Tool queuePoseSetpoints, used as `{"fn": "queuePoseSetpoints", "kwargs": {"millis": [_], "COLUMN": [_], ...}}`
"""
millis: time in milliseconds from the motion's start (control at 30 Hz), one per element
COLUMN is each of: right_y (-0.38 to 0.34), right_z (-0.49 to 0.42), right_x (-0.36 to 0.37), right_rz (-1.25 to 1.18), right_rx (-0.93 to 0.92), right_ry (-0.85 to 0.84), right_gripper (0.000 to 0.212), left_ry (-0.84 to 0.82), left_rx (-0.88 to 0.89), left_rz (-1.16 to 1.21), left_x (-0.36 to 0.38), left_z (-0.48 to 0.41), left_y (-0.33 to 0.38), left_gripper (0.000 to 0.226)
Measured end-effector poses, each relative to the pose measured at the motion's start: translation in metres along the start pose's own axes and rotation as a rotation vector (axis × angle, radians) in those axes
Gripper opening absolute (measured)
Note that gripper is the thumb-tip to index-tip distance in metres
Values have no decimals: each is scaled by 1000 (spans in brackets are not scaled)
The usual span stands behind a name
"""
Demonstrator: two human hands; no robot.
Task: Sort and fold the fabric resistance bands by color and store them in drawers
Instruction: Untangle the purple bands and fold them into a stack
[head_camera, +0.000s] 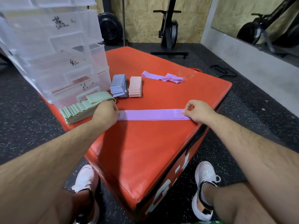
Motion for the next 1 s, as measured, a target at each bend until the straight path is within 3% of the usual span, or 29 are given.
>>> {"fn": "queuePoseSetpoints", "kwargs": {"millis": [133, 300, 400, 500, 567, 800, 1000], "right_y": [-6, -35, -49, -57, -56, -26, -9], "right_z": [3, 2, -5, -18, -30, -67, -87], "right_x": [-5, -20, -21, -26, -29, -25, -15], "right_rz": [19, 0, -35, -49, -54, 0, -9], "right_rx": [-5, -125, -187, -199, -193, -108, -62], "right_ry": [31, 160, 190, 242, 269, 279, 224], "right_gripper": [20, 16, 11, 35, 39, 42, 46], "left_ry": [62, 103, 23, -35, -41, -270, -371], "left_rx": [84, 210, 305, 376, 417, 412, 374], "left_rz": [-95, 8, 62, 27, -27, -72, -340], "left_x": [-3, -2, 10, 28, 43, 134, 174], "left_z": [3, 5, -13, -47, -74, -152, -181], "left_y": [11, 58, 93, 127, 154, 211, 235], "left_gripper": [12, 6, 4, 14, 22, 39, 38]}}
Point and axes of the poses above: each hand's wrist, its own z-axis away from the middle knuckle, its own x-axis out of the palm, y = z × x, the point moved 9 cm from there along -z, towards the middle knuckle, and after that the axes turned 2 degrees about z, right-handed, at the moved point
